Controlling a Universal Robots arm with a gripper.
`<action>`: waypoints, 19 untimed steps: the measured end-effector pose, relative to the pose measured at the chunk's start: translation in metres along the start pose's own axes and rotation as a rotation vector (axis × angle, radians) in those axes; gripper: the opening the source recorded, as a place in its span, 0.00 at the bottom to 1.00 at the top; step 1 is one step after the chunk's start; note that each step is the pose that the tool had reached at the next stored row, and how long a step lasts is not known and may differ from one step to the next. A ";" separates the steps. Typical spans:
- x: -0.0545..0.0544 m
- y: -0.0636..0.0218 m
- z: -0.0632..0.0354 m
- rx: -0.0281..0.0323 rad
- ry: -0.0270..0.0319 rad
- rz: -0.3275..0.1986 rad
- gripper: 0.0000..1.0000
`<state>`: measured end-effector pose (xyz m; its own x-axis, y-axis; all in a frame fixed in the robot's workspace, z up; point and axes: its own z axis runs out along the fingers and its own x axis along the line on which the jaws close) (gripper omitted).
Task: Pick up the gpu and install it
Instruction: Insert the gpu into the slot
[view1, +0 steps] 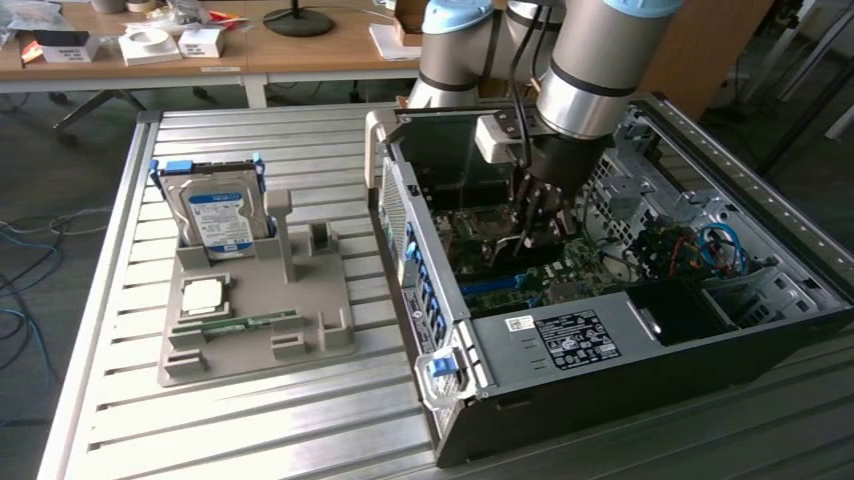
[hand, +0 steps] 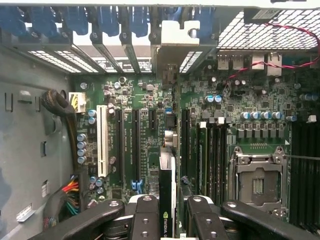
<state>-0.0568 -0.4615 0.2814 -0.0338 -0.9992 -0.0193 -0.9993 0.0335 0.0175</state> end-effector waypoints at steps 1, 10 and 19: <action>0.000 0.0006 0.0003 0.0001 -0.0001 0.000 0.26; 0.000 0.0034 0.0049 0.0000 0.0001 0.000 0.26; 0.000 0.0067 0.0070 0.0000 0.0001 0.000 0.26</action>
<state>-0.0636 -0.4610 0.2745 -0.0338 -0.9992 -0.0192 -0.9993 0.0334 0.0176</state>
